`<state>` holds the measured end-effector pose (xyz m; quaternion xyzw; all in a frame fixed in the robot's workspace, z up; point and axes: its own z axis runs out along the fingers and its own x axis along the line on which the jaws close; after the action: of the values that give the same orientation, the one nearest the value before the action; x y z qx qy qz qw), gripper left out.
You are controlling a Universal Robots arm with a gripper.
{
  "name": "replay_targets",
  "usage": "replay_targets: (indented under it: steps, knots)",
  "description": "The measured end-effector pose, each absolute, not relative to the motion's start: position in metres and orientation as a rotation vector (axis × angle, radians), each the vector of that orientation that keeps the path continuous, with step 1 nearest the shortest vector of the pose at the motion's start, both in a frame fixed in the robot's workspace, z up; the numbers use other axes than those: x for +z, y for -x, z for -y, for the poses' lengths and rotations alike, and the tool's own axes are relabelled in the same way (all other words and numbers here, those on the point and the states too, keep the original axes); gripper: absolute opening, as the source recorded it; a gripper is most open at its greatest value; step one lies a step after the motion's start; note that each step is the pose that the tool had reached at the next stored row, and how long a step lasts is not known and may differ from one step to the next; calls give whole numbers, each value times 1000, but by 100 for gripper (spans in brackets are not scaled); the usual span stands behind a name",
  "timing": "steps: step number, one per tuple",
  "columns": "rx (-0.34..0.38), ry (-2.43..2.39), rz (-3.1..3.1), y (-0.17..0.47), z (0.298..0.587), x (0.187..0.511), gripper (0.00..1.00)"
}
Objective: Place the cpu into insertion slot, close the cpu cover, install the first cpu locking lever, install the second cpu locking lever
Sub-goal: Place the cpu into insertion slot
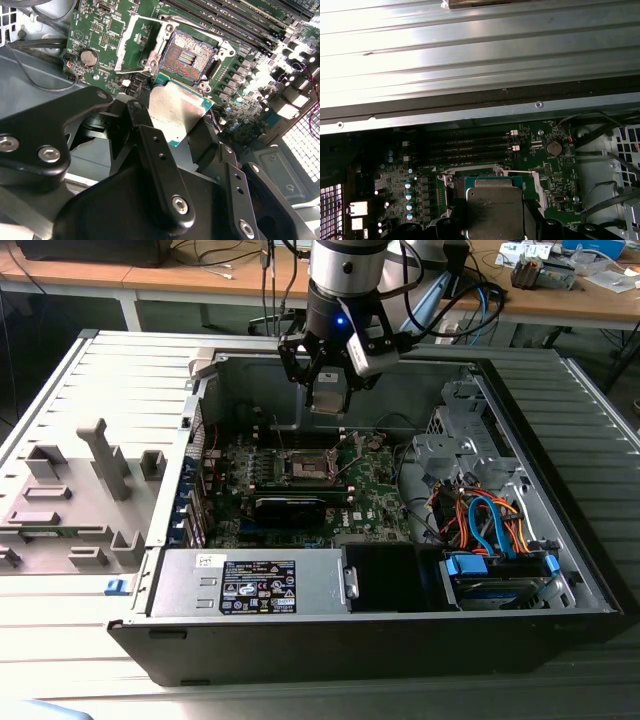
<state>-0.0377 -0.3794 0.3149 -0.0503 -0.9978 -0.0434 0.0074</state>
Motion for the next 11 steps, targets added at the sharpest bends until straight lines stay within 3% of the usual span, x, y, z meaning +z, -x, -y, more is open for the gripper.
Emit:
replay_targets:
  steps: [11]
  knots:
    - [-135, 170, 3120, 38, 379, 315, 55]
